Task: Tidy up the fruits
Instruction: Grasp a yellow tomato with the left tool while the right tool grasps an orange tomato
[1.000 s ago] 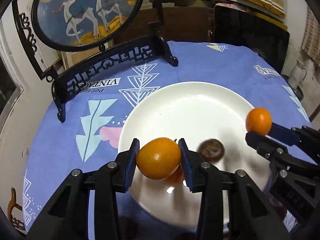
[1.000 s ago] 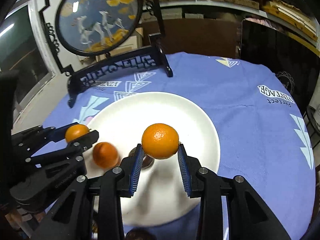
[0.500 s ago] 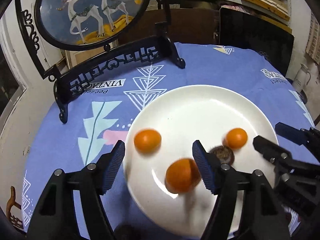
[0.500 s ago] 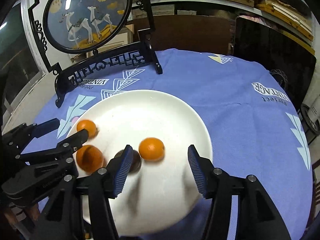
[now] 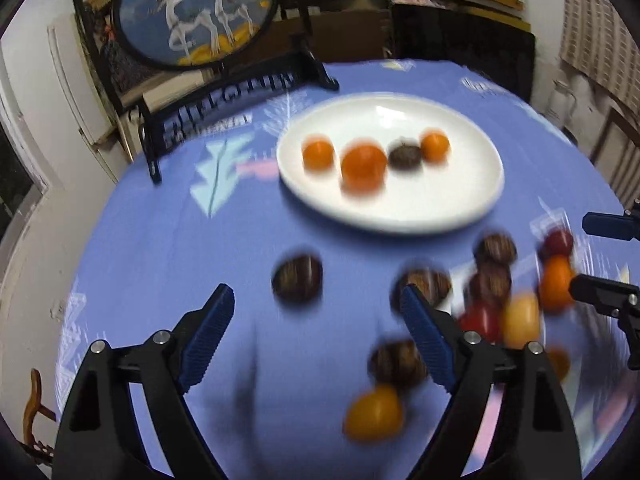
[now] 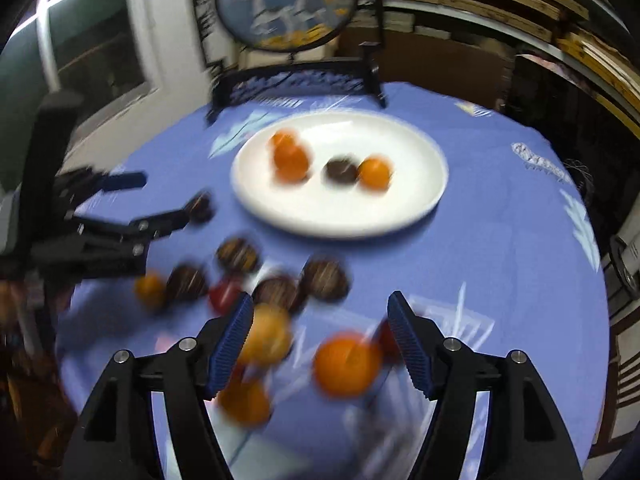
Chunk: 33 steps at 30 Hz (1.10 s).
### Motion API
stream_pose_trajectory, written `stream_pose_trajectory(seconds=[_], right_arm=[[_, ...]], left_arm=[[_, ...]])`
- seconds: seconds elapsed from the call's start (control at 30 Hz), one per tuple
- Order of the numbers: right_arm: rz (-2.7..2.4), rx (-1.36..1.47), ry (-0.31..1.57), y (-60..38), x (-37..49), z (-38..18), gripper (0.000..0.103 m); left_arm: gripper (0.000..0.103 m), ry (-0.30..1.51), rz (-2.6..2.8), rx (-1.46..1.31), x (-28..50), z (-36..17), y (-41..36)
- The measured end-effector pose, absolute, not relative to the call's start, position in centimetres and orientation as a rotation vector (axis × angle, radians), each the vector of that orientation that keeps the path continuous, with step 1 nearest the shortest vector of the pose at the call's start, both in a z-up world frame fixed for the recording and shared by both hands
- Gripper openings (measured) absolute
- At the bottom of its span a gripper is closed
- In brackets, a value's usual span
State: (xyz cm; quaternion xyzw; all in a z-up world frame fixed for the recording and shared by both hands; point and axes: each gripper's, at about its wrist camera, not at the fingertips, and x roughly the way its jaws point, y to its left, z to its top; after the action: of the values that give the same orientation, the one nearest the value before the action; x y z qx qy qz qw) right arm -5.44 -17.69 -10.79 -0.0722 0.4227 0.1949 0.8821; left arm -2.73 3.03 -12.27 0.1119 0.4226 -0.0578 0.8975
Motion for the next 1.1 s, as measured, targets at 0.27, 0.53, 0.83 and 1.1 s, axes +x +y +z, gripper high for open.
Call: stream_pose_trajectory(seconds=[0.27,0.53,0.83,1.1], right_arm=[[0.474,-0.195,0.953,-16.3,-9.9,-14.3,0.07],[0.503,-0.239,0.971,-14.5,-9.6,-15.6,0.048],[0.507,-0.28,0.938,-14.3,-10.5,-15.1,0.039],[0.493,-0.265,0.912,-15.0,-10.6,-14.1,0.039]], left_arm=[[0.088,0.907,-0.169,0.208,-6.1,-14.6,4.3],[0.089,0.922,-0.226,0.229,-6.6,-15.5,3.1],[0.045,0.948,-0.272,0.234,-6.5,-16.7,2.3],[0.036,0.92,-0.306,0.219,-7.0,-15.2,2.0]])
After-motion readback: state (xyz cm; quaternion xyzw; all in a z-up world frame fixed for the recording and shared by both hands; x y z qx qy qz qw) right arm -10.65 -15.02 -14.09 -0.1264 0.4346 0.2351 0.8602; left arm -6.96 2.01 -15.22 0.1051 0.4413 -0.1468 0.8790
